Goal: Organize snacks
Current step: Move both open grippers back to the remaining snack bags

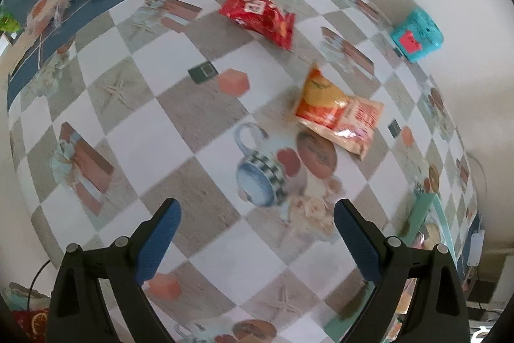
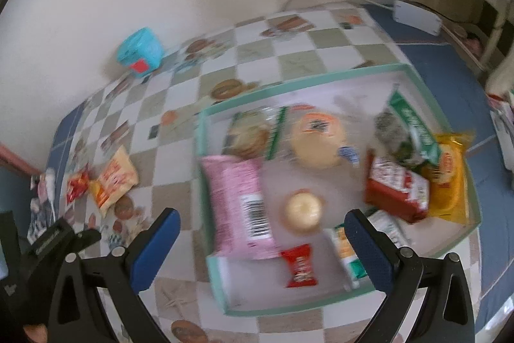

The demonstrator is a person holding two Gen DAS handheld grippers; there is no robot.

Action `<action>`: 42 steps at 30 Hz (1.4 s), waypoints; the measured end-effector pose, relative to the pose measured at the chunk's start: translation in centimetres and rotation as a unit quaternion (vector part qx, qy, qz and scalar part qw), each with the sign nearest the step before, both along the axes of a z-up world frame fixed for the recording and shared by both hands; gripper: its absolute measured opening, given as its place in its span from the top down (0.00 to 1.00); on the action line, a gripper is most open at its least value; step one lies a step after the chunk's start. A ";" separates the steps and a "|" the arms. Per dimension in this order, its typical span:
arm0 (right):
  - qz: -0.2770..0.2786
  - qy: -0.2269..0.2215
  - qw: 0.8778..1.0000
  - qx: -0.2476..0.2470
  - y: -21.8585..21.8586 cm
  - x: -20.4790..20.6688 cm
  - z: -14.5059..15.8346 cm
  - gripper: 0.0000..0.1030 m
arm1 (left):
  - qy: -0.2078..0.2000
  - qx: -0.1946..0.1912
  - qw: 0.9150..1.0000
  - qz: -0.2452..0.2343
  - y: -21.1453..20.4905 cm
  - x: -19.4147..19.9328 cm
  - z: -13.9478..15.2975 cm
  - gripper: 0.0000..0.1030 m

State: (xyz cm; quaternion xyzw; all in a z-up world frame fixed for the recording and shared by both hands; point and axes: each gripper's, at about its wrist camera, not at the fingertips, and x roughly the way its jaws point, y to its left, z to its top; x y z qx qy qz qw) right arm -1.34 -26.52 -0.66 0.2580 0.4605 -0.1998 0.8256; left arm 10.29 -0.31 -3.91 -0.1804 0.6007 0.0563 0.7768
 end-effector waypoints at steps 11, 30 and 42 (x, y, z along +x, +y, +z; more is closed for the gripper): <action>0.037 0.009 0.999 -0.019 3.8 1.9 -0.3 0.00 | -0.003 0.018 1.000 0.023 4.3 1.6 -0.1 0.07; 0.077 0.000 0.997 -0.019 9.1 6.1 -0.8 0.00 | -0.021 0.034 0.998 0.046 10.4 4.5 0.3 0.07; 0.098 -0.011 0.995 -0.014 11.4 9.4 -0.7 0.00 | -0.027 -0.003 0.996 0.085 14.6 5.2 0.1 0.07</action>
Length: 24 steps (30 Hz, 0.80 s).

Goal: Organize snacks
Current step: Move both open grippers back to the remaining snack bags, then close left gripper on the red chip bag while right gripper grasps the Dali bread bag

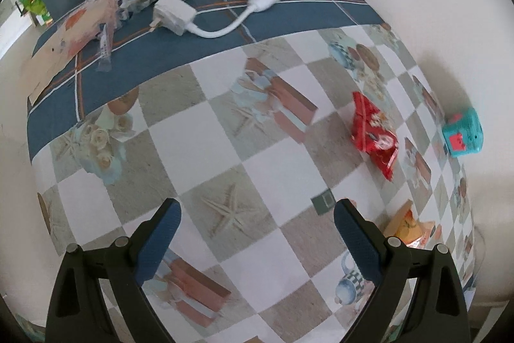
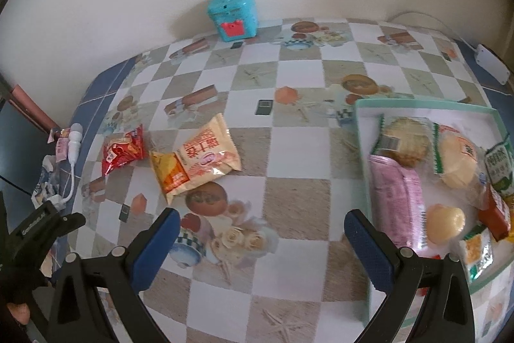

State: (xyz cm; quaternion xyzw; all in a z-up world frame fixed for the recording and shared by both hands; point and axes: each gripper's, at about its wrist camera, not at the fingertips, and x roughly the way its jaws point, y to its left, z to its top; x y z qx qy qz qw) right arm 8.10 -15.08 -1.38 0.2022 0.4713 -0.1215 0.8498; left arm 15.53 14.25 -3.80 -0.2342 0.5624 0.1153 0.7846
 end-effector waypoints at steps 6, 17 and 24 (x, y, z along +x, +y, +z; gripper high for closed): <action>0.013 0.000 1.000 0.001 1.0 1.3 -0.3 0.00 | 0.001 -0.016 1.000 0.007 2.2 0.4 -0.6 0.07; 0.021 -0.001 1.000 -0.003 0.7 4.0 -1.5 0.00 | -0.058 0.081 0.979 -0.178 -1.3 5.2 2.4 0.07; 0.028 0.004 1.000 -0.004 1.2 5.9 -2.7 0.00 | -0.056 0.097 0.955 -0.275 -4.3 7.9 2.3 0.07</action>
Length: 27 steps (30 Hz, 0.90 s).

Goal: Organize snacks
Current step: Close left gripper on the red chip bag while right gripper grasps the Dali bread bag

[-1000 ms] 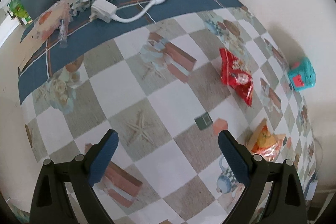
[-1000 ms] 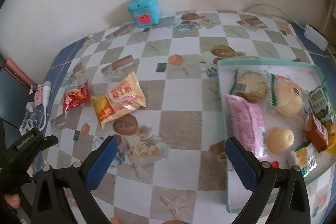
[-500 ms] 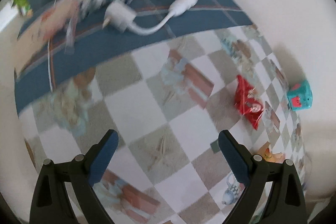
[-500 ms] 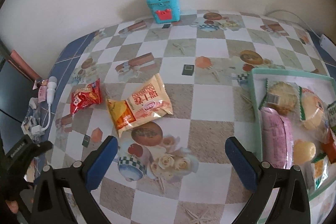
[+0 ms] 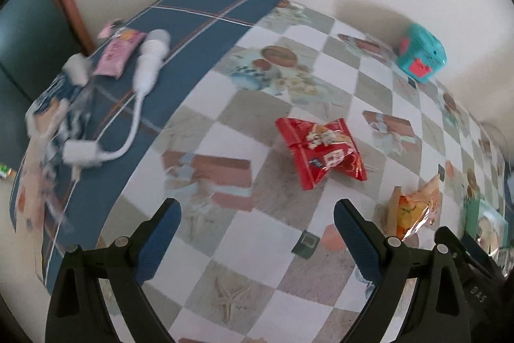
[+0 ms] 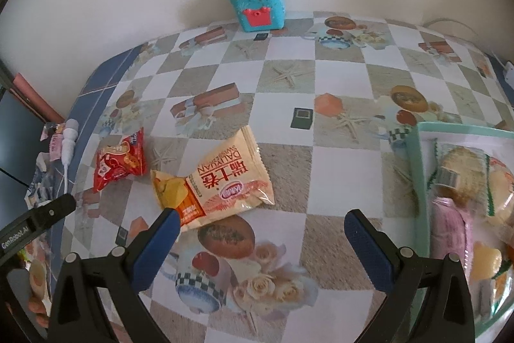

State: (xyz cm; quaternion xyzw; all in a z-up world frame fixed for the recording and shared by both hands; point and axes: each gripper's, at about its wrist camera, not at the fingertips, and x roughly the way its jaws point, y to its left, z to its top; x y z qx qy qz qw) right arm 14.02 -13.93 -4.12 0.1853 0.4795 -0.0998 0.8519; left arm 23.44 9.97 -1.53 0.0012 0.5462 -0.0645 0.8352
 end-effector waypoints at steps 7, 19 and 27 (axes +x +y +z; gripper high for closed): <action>-0.013 -0.003 1.000 0.005 -0.2 1.3 -0.9 0.00 | -0.003 0.012 0.998 -0.056 -1.7 1.3 -0.2 0.07; -0.070 -0.012 0.997 0.014 -0.2 4.9 0.1 0.00 | -0.003 -0.038 0.999 -0.009 -3.9 6.6 0.2 0.07; -0.068 0.024 0.997 0.032 -0.1 4.1 -2.9 0.00 | 0.073 -0.001 0.997 -0.027 -6.4 7.1 -4.2 0.07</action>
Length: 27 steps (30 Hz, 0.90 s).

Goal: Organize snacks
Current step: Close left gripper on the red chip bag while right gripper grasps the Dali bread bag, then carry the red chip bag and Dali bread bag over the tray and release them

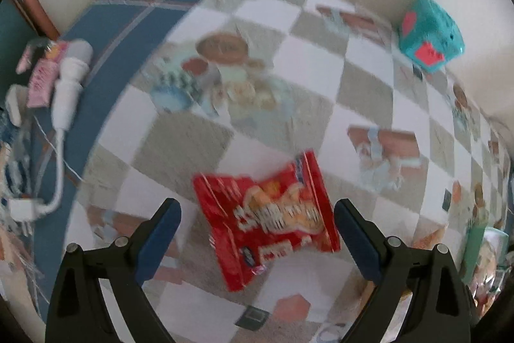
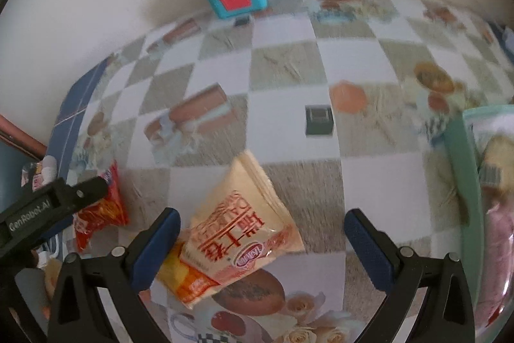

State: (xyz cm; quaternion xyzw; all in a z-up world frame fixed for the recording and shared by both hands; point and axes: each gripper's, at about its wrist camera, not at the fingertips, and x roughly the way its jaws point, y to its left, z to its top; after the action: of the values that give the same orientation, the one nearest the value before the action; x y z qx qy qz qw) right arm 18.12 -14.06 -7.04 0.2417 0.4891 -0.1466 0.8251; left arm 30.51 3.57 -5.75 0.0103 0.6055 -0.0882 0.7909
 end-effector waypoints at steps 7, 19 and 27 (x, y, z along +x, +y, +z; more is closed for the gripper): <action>0.020 -0.016 1.000 0.006 0.8 -1.5 0.5 0.32 | -0.006 0.012 1.000 0.018 0.0 -1.2 -0.6 0.48; 0.016 -0.007 0.999 0.042 -1.7 -6.5 1.0 0.40 | 0.010 -0.046 0.997 0.062 0.4 -7.4 0.0 0.54; -0.046 -0.035 0.998 0.037 -7.7 -14.0 6.0 0.40 | -0.011 -0.116 0.993 0.023 -6.5 -14.6 4.6 0.54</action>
State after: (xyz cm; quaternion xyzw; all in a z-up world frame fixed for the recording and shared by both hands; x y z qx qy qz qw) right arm 4.13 -21.72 -1.04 0.2997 0.4532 -0.1573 0.8247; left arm 15.92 -2.95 -1.14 -0.0943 0.5822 -0.1395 0.7954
